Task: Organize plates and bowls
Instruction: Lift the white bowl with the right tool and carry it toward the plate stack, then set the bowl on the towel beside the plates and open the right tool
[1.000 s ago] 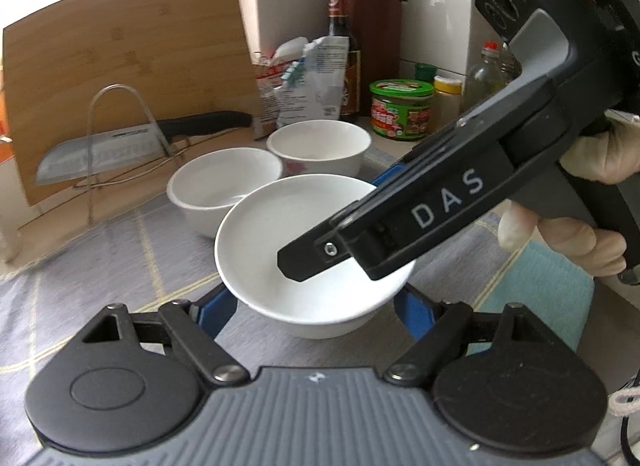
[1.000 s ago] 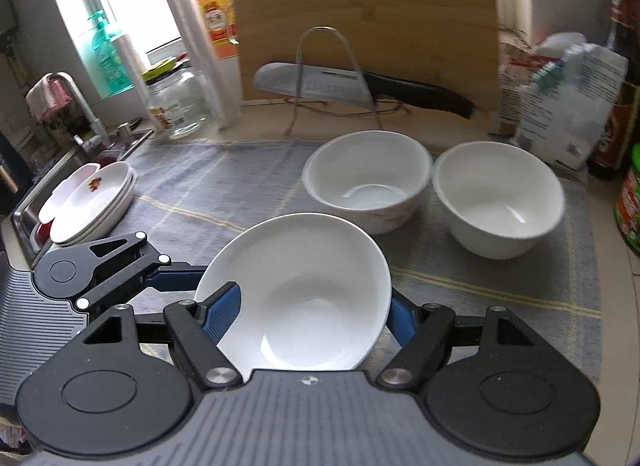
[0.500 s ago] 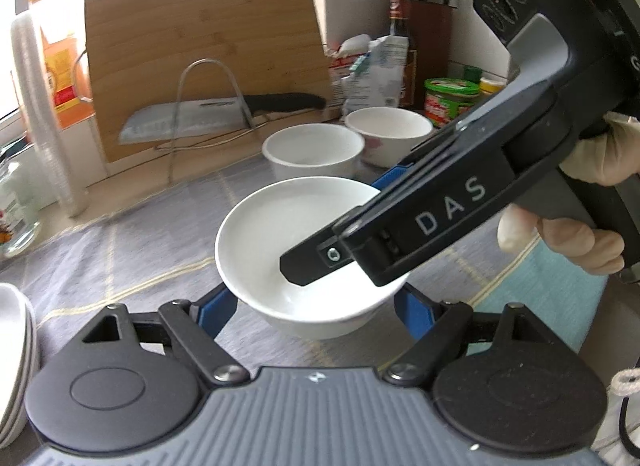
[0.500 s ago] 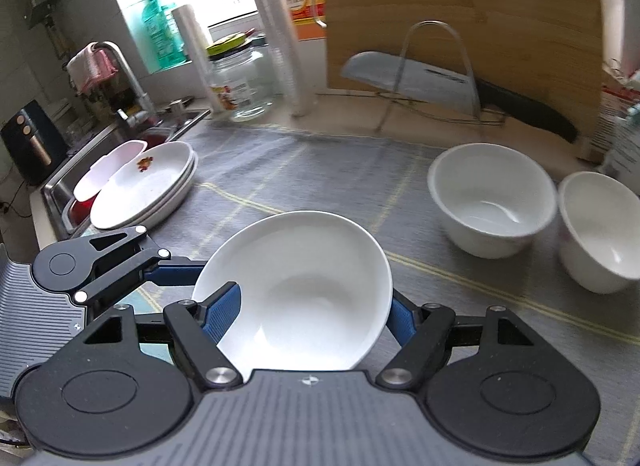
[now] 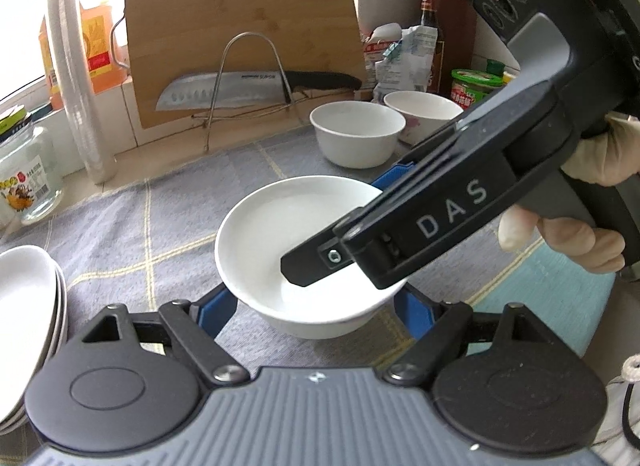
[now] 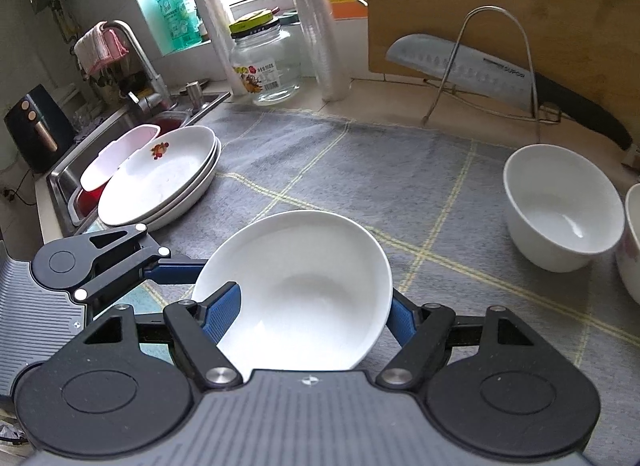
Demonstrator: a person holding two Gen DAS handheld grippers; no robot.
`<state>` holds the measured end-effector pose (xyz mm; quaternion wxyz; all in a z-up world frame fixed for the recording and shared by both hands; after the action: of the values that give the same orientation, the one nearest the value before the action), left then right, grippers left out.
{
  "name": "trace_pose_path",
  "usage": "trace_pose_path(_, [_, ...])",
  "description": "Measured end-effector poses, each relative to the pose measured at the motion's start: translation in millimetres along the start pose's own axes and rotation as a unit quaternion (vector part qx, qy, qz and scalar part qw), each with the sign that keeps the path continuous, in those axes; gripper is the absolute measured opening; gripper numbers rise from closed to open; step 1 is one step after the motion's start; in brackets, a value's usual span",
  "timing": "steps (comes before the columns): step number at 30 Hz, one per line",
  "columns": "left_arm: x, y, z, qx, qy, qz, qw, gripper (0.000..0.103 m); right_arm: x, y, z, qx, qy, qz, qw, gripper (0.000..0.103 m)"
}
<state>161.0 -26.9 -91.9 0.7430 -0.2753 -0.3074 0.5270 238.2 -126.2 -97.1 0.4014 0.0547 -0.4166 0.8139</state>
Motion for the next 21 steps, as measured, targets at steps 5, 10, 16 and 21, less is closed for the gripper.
trace_pose_path(5, [6,3,-3,0.002,0.003,0.001,1.0000,0.085,2,-1,-6,0.003,0.001,-0.005,1.000,0.081])
trace_pose_path(10, [8,5,-5,0.005,0.007,0.003,1.0000,0.085,2,0,-9,0.005,0.004,-0.007,1.000,0.081])
trace_pose_path(16, [6,9,-6,0.002,0.013,-0.002,0.9999,0.094,2,2,-10,0.006,-0.003,-0.014,1.000,0.097])
trace_pose_path(21, [13,9,1,-0.001,0.018,0.015,0.9997,0.097,3,-2,-2,-0.016,0.011,-0.004,1.000,0.103])
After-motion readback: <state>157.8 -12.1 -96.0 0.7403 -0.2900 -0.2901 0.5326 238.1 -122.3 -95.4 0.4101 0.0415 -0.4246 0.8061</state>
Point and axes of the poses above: each gripper's, at about its wrist camera, not at the fingertips, and z roughly against the way its jaws point, x to its left, y to its underside, the point moved 4 cm from there along -z, roughly the way its jaws point, and after that the axes turned 12 degrees about -y, right-handed, at the moved point
